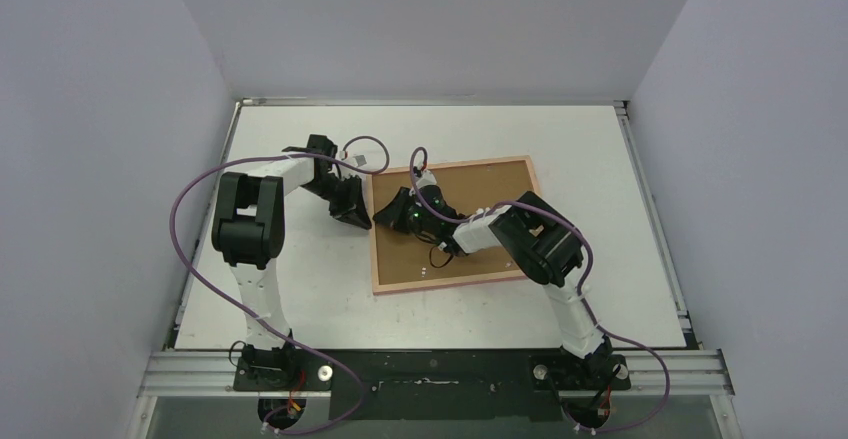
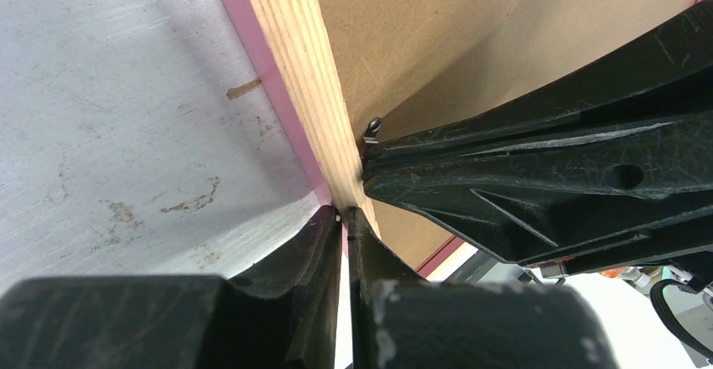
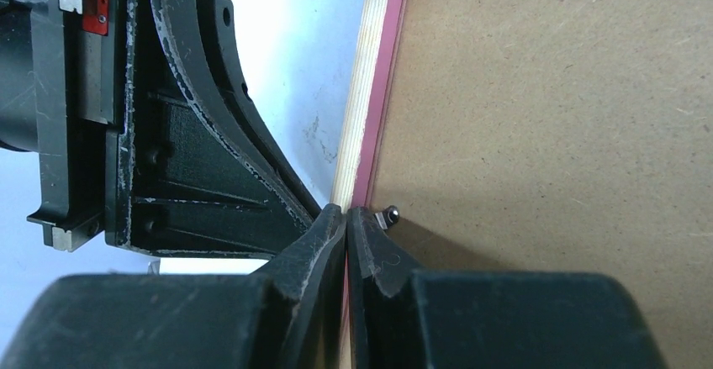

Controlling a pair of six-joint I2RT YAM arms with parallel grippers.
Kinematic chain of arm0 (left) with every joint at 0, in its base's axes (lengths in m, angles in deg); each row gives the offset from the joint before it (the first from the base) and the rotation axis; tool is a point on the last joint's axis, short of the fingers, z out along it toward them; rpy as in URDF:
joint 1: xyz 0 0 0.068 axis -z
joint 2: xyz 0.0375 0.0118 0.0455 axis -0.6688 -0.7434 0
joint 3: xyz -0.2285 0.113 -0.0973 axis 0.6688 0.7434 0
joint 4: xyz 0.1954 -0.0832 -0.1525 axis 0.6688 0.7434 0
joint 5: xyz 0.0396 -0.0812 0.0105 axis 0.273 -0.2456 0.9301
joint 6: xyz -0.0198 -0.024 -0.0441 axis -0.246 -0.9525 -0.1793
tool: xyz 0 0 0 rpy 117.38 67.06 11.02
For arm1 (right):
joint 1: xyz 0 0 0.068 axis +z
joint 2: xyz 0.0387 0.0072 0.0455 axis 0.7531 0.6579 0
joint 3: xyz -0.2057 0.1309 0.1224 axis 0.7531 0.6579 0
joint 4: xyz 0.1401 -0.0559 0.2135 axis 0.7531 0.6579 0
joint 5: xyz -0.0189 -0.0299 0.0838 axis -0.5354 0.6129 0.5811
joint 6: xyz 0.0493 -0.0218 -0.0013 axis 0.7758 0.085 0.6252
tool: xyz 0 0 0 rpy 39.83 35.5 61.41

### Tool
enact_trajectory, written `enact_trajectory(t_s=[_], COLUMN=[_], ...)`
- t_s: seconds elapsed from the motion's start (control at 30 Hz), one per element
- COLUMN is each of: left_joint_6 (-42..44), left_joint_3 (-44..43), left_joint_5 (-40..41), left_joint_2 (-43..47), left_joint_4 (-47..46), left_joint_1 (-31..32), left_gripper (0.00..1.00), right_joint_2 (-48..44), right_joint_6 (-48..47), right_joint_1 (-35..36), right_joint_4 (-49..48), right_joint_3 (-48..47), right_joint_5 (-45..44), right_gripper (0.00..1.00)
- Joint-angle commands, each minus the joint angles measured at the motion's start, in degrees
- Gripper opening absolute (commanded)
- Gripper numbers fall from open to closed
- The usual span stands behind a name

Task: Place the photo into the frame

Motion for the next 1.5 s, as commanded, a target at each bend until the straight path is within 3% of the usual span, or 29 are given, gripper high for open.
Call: enact_trajectory(t_s=[0.0,0.47,0.9,1.3,1.47], left_joint_6=[1.87,1.8,2.02,1.61,1.49], left_joint_3=[0.84,0.66,0.71,0.57,0.75], left_joint_5=[2.74,2.5,2.78,2.34,2.21], left_joint_2=[-2.23,-2.72,-2.74,-2.14,-2.34], left_joint_4=[-4.79,-5.06,-5.14,-5.21,-5.27], left_joint_1=[0.4,0.38,0.29,0.32,0.31], left_gripper=[0.05,0.05,0.04,0.04,0.04], right_joint_2=[2.0,1.74,-12.36,-16.54,-12.79], right_joint_6=[-1.21,-2.31,-17.19,-15.68,-12.2], right_joint_1=[1.8,2.56,1.1,-1.57,-1.21], right_joint_4=[4.77,9.77,22.72,19.51,15.2], right_joint_3=[-1.43,1.78,-0.9,2.52,1.96], right_joint_5=[-3.5,-7.5,-8.56,0.46,2.8], right_gripper=[0.05,0.05,0.05,0.06,0.05])
